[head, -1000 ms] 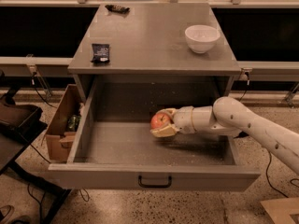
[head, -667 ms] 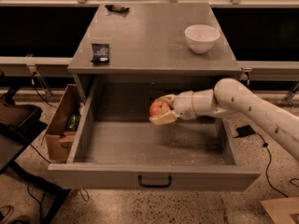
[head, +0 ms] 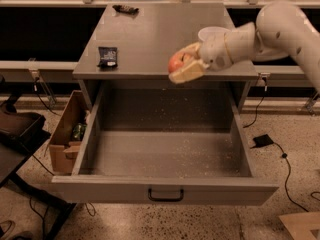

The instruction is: Pick apple from top drawer and place on counter

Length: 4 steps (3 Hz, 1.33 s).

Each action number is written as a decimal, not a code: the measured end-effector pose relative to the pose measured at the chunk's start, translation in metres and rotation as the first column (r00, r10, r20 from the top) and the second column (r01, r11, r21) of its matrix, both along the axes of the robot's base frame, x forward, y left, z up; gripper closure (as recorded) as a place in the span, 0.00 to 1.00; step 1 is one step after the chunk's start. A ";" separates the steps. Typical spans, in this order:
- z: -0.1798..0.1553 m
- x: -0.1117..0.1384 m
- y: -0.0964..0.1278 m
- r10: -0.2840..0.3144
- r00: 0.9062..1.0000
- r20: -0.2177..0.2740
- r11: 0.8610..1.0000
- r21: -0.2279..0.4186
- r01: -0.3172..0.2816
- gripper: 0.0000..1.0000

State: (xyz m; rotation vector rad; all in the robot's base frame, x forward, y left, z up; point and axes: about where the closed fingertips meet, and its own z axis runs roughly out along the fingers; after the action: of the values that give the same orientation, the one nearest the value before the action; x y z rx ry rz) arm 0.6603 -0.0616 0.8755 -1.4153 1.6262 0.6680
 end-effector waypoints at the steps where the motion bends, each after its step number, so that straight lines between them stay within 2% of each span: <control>1: 0.072 0.009 0.001 -0.001 0.999 0.053 1.000 -0.024 0.002 1.00; 2: 0.110 0.053 -0.009 -0.105 0.989 0.104 0.994 0.015 0.104 1.00; 3: 0.128 0.131 -0.026 -0.314 0.935 0.166 0.949 0.052 0.310 1.00; 4: 0.111 0.209 -0.046 -0.527 0.829 0.188 0.845 0.010 0.534 1.00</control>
Offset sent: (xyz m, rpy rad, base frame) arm 0.1477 -0.0428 0.1845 0.1131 -0.2620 -0.3739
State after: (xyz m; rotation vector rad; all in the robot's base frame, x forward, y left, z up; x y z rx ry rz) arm 0.8694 -0.1081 0.9866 -0.9421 1.7802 0.1694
